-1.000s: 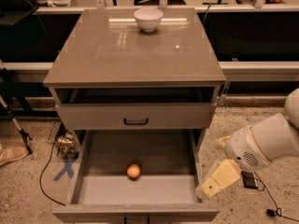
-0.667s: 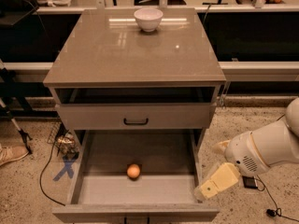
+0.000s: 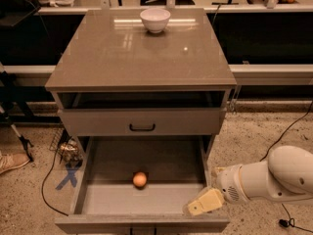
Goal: Pick orange from middle drawer and place on counter
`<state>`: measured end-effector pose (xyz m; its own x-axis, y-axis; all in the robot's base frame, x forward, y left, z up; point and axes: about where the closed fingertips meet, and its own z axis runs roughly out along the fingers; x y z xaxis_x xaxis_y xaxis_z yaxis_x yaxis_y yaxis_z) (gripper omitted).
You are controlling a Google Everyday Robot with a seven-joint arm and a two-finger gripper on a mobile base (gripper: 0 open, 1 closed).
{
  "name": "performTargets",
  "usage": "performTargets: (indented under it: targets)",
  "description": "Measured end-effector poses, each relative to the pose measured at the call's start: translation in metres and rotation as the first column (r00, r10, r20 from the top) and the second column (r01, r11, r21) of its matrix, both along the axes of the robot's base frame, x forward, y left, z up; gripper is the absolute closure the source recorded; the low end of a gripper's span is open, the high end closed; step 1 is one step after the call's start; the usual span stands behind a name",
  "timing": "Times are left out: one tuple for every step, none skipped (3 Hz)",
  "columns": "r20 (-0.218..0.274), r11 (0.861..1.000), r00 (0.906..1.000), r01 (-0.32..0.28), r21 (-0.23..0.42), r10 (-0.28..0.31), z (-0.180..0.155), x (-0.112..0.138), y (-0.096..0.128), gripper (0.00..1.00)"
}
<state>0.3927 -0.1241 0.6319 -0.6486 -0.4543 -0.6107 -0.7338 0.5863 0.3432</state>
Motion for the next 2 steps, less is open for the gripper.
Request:
performTargets:
  targets:
    - [0.0,1.0,1.0,0.0,0.0,0.0,-0.0001,0.0,0.0,0.0]
    - [0.001,1.0,0.9999,0.011,0.029,-0.011,-0.0094,0.0015,0.0045,0.0]
